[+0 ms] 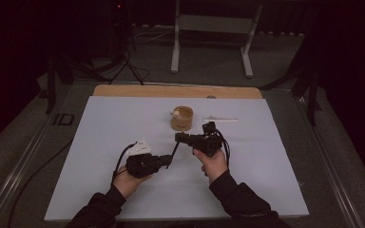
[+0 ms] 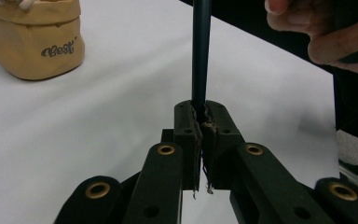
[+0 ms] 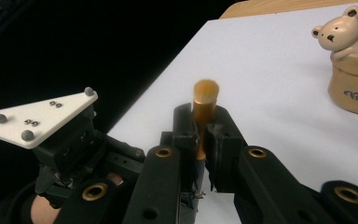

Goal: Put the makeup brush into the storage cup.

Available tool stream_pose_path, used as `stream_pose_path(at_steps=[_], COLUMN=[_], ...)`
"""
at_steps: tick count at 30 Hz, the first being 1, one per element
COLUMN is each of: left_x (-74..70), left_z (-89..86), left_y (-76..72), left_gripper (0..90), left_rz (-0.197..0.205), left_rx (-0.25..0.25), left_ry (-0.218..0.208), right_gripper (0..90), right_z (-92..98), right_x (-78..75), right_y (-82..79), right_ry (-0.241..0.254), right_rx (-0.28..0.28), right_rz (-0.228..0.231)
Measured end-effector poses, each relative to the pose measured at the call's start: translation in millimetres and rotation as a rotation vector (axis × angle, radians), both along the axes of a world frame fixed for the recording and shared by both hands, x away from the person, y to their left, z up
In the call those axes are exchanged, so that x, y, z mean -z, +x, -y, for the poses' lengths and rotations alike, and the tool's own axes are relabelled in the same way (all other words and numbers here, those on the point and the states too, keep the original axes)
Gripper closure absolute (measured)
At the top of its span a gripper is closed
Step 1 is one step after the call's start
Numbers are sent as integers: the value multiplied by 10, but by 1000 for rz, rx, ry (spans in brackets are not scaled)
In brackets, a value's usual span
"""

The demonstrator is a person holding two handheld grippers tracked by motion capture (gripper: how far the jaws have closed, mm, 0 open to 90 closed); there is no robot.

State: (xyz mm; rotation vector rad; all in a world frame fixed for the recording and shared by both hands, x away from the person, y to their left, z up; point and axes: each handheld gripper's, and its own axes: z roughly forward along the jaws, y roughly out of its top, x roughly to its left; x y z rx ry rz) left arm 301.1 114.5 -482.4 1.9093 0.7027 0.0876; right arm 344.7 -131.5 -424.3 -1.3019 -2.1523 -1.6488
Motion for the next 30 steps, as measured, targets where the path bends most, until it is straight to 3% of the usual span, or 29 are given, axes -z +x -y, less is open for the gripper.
stream_pose_path(at_steps=[4, 6, 9, 13, 21, 30], left_x=[-5, -7, -14, -50, -59, -68], left_z=[10, 17, 23, 52, 33, 72], left_y=[-4, -25, -23, -43, -22, -54], left_gripper=[858, 856, 831, 716, 516, 315], left_rz=[5, 31, -12, -8, -21, 25], left_rx=[-6, -25, -36, -16, -42, -62], left_ry=[3, 16, -1, 6, 2, 47], right_gripper=[835, 835, 835, 836, 836, 835], right_z=[-17, -33, -53, -60, -56, -37], right_x=[-23, -34, -51, -78, -119, -143], right_y=[-16, -27, -37, -37, -37, -42], right_ry=[-19, -31, -42, -44, -59, -90], right_rx=[2, 3, 0, -8, -26, -55], right_rz=[21, 33, 52, 71, 90, 126])
